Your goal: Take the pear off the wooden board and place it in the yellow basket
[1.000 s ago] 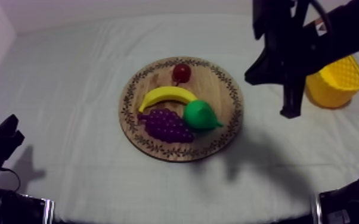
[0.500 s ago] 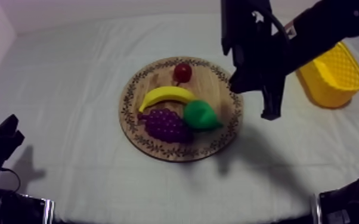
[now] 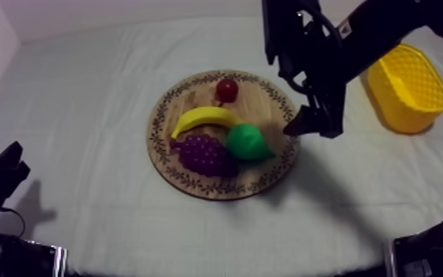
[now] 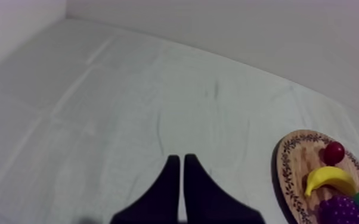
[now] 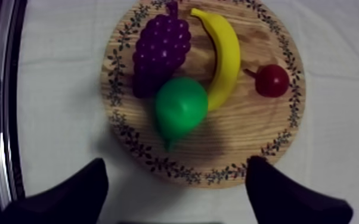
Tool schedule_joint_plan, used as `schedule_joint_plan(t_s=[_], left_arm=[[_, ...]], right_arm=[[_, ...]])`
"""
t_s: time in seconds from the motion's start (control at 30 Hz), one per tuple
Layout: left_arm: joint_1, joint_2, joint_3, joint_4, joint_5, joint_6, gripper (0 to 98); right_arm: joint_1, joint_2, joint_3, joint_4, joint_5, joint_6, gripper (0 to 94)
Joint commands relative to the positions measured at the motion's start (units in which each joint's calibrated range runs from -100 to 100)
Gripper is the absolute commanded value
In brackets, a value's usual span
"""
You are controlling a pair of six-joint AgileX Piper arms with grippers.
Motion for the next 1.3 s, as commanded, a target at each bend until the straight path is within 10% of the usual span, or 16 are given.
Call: schedule_joint_plan(t_s=[0.0, 1.27], left_arm=[[0.00, -0.02, -0.05, -0.01, 0.01, 0.00, 0.1], [0.00, -0.02, -0.05, -0.01, 0.01, 0.00, 0.1]], right_arm=[[-0.22, 0.97, -0.24, -0.03, 0.11, 0.20, 84.7], [-2.26, 38.72, -22.34, 3.66, 4.90, -1.56, 86.0]])
